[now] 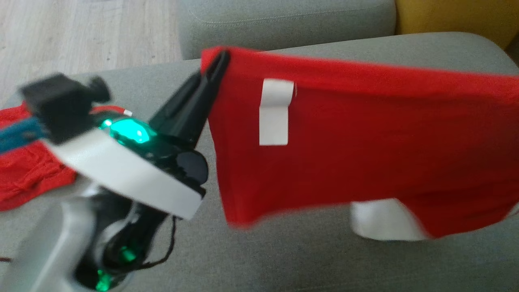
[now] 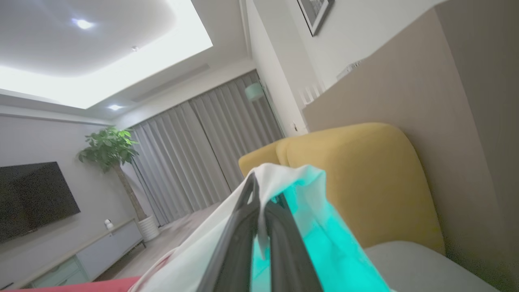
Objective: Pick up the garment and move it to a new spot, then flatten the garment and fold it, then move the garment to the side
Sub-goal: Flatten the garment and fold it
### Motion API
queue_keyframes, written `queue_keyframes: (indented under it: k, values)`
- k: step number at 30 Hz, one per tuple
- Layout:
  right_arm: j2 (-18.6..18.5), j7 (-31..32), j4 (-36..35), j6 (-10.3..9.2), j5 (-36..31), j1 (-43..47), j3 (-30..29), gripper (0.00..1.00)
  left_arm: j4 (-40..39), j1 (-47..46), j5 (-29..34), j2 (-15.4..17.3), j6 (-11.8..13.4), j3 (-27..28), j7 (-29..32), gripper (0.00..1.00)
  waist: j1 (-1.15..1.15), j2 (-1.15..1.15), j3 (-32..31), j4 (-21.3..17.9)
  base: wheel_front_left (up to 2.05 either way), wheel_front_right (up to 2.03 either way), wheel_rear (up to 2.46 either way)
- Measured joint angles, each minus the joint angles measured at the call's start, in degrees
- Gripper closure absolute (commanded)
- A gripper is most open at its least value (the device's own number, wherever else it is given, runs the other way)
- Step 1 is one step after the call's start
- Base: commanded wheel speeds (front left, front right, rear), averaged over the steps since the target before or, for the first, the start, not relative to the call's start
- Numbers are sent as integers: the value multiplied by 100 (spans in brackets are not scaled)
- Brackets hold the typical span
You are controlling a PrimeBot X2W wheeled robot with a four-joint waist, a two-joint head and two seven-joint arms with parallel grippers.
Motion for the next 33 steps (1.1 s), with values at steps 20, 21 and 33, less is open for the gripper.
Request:
queue_keyframes:
  k: [20, 21, 33]
  values:
    - [-1147, 811, 3070, 0, -1577, -4192, 1400, 100, 3529, -3544, -60, -441, -299, 45, 940, 100, 1, 0, 1511, 217, 0, 0, 0]
    - [-1216, 622, 3459, 0, -1816, -4510, 1504, 100, 3954, -3815, 27, -576, -358, 20, 827, 100, 2, 0, 1621, 246, 0, 0, 0]
    - [-1000, -1369, 5802, 0, -2498, -6850, 1976, 100, 7116, -5927, 864, -1339, -1266, 219, -1764, 100, 3, 0, 2603, 298, 0, 0, 0]
